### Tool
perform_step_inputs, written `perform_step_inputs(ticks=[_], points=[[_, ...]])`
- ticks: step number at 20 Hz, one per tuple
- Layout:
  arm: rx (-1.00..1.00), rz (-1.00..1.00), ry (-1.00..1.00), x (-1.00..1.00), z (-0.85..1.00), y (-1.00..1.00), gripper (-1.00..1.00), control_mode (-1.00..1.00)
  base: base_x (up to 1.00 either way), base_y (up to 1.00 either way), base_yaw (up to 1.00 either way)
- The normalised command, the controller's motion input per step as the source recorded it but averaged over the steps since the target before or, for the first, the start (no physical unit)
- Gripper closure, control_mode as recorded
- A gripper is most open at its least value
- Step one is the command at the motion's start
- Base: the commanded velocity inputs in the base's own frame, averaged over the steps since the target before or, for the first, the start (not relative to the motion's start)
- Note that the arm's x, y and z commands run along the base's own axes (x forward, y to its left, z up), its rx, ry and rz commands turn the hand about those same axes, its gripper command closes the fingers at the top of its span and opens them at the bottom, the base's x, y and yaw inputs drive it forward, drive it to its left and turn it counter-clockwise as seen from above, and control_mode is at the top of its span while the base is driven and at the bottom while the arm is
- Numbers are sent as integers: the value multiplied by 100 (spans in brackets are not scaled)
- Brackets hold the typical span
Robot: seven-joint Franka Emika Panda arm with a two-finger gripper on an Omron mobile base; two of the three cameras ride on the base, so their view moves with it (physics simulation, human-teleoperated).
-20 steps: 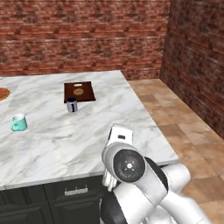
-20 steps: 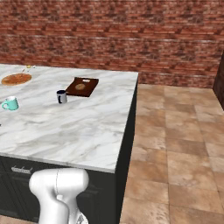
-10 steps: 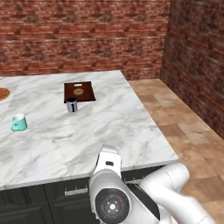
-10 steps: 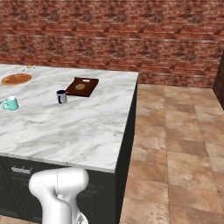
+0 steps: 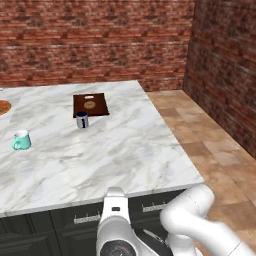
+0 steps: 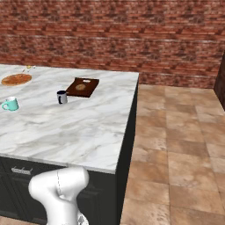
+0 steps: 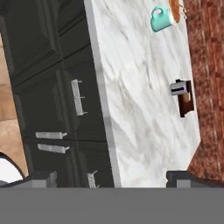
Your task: Take the pizza cutter from the drawer on the left and place it on the dining counter for cutting.
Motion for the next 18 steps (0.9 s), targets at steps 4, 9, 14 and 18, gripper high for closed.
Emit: perform_step_inputs(ticks=[4,9,14,18], points=[[-8,9,-2,1,-60,0,-100,-100,0,0,0],[0,2,0,14,-56,2,-100,-100,0,0,0],[-9,0,-4,28,-41,10,-100,-100,0,0,0],[-15,0,0,30,-42,17,-100,-100,0,0,0]])
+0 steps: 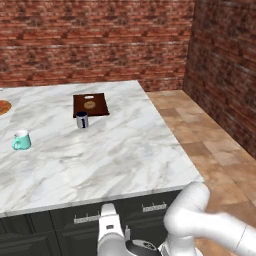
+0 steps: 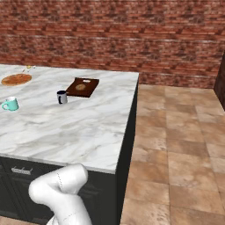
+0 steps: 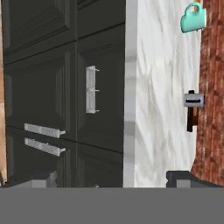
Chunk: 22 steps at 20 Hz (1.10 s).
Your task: Take the pizza cutter from the drawer on the left and place it on the dining counter for cutting.
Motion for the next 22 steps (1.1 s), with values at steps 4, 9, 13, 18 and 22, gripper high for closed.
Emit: perform_step_inputs(ticks=[4,9,13,18,22], points=[[-7,-1,0,23,-42,27,-100,-100,0,0,0],[-1,-7,-1,16,-36,36,-100,-100,0,0,0],[-1,-6,-11,13,-27,32,-100,-100,0,0,0],[-3,-10,-11,22,-16,28,-100,-100,0,0,0],[-3,-9,-3,29,-17,20,-100,-100,0,0,0]])
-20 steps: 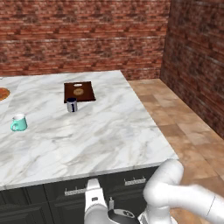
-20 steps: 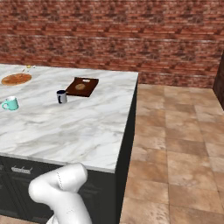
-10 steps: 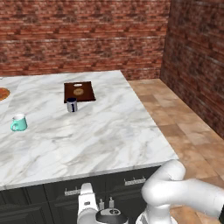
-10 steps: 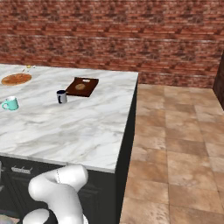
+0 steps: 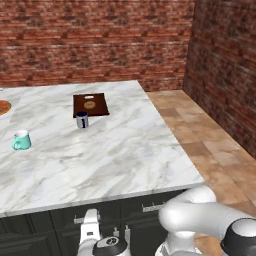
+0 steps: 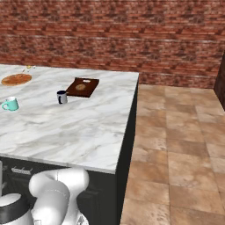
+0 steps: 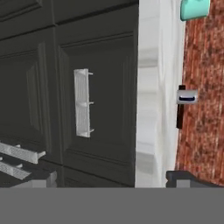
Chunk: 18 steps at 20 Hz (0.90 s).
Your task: Take the pizza cutter from the drawer on the left and place it on the dining counter for cutting.
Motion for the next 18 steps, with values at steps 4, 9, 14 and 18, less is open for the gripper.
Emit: perform_step_inputs(ticks=[4,9,14,18], points=[[-5,-5,-6,26,-30,19,-100,-100,0,0,0],[-6,-1,-7,32,-30,14,-100,-100,0,0,0],[-8,0,-6,30,-28,6,-100,-100,0,0,0],[-4,0,-1,18,-38,18,-100,-100,0,0,0]])
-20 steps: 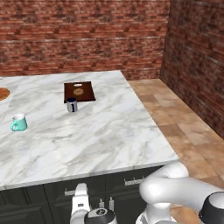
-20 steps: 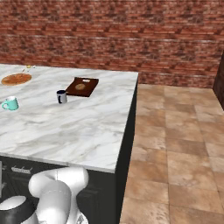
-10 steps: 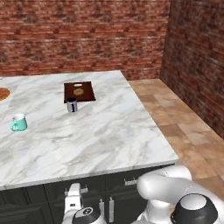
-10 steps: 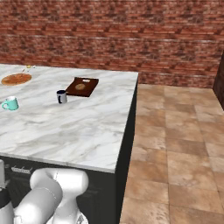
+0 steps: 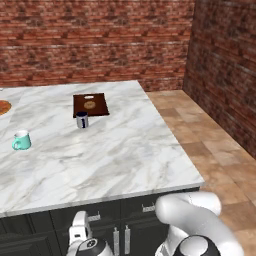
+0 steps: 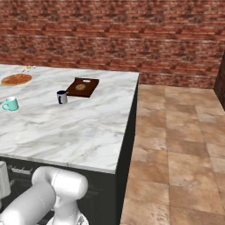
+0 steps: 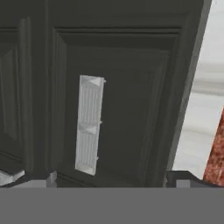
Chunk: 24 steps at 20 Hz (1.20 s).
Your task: Take the pizza cutter from the drawer on the left and place it on the dining counter for cutting.
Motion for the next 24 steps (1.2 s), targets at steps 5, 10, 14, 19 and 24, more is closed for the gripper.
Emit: perform_step_inputs(ticks=[5,10,14,19,24], points=[[-2,-2,-3,23,-38,22,-100,-100,0,0,0],[0,-1,-5,29,-28,10,-100,-100,0,0,0],[0,-1,-3,33,-20,10,-100,-100,0,0,0],[0,-1,0,34,-19,10,-100,-100,0,0,0],[0,0,0,32,-28,12,-100,-100,0,0,0]])
